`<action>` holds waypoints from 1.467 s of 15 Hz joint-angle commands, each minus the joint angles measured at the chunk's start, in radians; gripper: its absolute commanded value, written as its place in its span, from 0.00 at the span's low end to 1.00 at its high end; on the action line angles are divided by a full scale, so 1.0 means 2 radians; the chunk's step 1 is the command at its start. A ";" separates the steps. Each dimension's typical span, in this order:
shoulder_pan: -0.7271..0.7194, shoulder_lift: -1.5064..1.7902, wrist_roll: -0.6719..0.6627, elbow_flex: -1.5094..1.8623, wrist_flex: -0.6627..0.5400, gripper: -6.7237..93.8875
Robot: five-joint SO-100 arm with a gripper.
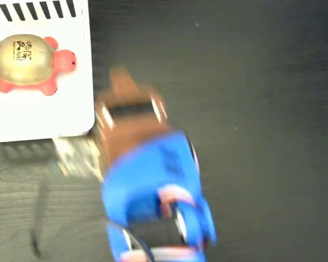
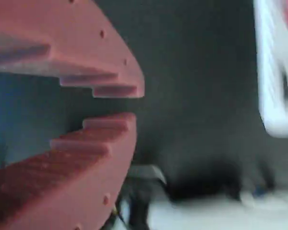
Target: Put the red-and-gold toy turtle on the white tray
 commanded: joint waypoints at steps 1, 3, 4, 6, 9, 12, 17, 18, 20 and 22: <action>0.012 0.100 -0.002 0.077 0.029 0.07; 0.022 0.162 -0.002 0.129 0.057 0.07; 0.022 0.192 -0.002 0.150 0.077 0.07; 0.030 0.218 -0.001 0.180 0.100 0.07; 0.031 0.284 0.002 0.206 0.156 0.07; 0.016 0.284 0.000 0.199 0.203 0.07; 0.019 0.284 0.002 0.199 0.203 0.07; 0.019 0.284 0.002 0.199 0.203 0.07; 0.019 0.284 0.002 0.199 0.203 0.07; 0.019 0.284 0.002 0.199 0.203 0.07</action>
